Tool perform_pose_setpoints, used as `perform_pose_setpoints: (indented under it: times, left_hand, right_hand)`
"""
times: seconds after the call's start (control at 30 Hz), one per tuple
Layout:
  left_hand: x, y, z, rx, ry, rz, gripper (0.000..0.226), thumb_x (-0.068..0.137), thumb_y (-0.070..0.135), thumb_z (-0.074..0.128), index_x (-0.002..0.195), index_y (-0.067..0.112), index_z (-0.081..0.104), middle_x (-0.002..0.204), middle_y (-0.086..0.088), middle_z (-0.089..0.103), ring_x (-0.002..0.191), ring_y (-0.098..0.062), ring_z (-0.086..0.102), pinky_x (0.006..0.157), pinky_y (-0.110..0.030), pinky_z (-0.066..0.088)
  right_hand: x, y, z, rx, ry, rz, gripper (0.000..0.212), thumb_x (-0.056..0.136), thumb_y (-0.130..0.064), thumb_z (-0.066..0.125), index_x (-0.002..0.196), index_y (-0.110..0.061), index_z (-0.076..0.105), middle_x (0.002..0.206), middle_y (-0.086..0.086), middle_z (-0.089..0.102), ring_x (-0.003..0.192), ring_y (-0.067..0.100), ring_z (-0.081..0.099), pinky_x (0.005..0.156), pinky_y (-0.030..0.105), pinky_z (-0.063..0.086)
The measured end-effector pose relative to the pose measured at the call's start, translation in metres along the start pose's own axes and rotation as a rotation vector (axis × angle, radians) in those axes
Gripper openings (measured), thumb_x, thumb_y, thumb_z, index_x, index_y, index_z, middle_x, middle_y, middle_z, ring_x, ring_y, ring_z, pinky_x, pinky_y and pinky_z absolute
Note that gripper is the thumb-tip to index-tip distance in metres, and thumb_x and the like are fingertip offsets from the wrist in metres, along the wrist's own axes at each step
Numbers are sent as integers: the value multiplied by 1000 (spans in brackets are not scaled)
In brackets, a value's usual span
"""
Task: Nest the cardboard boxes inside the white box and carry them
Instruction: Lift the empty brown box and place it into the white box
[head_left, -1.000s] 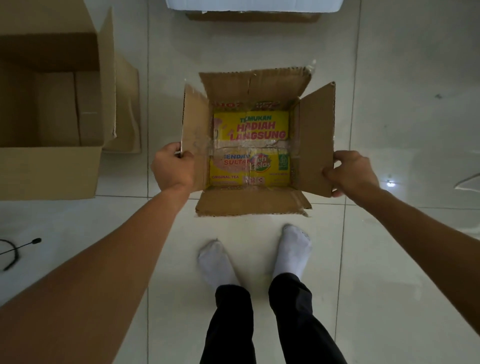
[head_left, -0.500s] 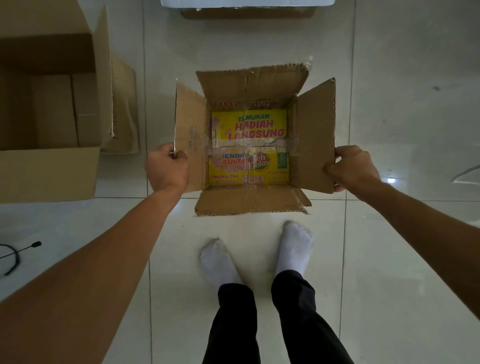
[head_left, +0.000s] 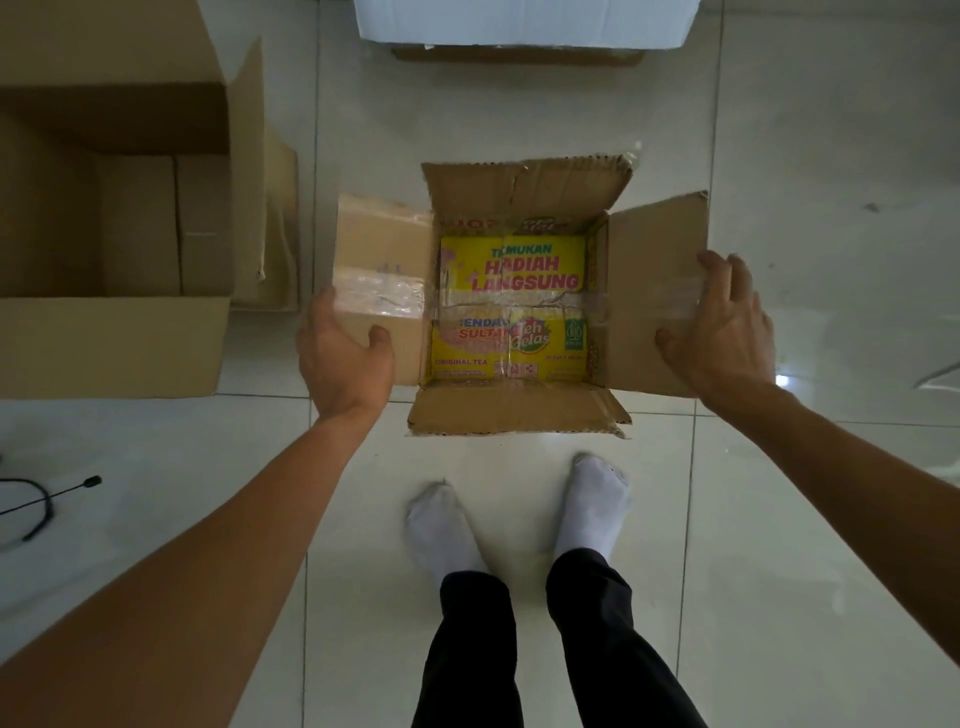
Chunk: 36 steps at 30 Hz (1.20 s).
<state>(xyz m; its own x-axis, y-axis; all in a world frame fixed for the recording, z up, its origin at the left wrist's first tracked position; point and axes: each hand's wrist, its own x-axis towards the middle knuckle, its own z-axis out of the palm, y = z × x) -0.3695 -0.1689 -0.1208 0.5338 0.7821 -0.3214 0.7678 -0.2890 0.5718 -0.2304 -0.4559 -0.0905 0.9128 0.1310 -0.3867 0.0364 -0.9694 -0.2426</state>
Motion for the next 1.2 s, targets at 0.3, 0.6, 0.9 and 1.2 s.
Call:
perform_pose_setpoints:
  times: [0.3, 0.6, 0.9, 1.2]
  left_hand:
    - [-4, 4, -48, -169, -8, 119, 18, 83, 10, 57, 98, 14, 65, 79, 4, 63, 70, -5, 56, 68, -17, 46]
    - [47, -24, -115, -272, 79, 128, 10, 84, 22, 62, 74, 19, 63, 54, 12, 54, 50, -3, 48, 53, -20, 41]
    - [164, -95, -213, -181, 155, 101, 21, 85, 26, 62, 65, 20, 57, 57, 15, 50, 51, 7, 49, 49, -1, 31]
    - [294, -182, -301, 238, 247, -154, 66, 69, 28, 70, 127, 11, 43, 134, -13, 45, 123, -32, 42, 99, -46, 36]
  right_hand:
    - [-3, -89, -22, 115, -117, -145, 52, 81, -24, 64, 126, -16, 41, 130, 11, 48, 114, 31, 51, 93, 46, 44]
    - [-10, -222, 1, 280, -305, -230, 42, 82, -32, 67, 116, -15, 51, 119, 8, 57, 105, 24, 55, 83, 38, 48]
    - [-1, -356, 55, 492, -333, 30, 59, 78, -33, 70, 127, -14, 43, 99, 5, 56, 80, 21, 56, 66, 30, 48]
    - [12, -432, 105, 474, 11, 227, 59, 78, -16, 63, 129, -17, 34, 106, 10, 58, 85, 25, 55, 71, 33, 47]
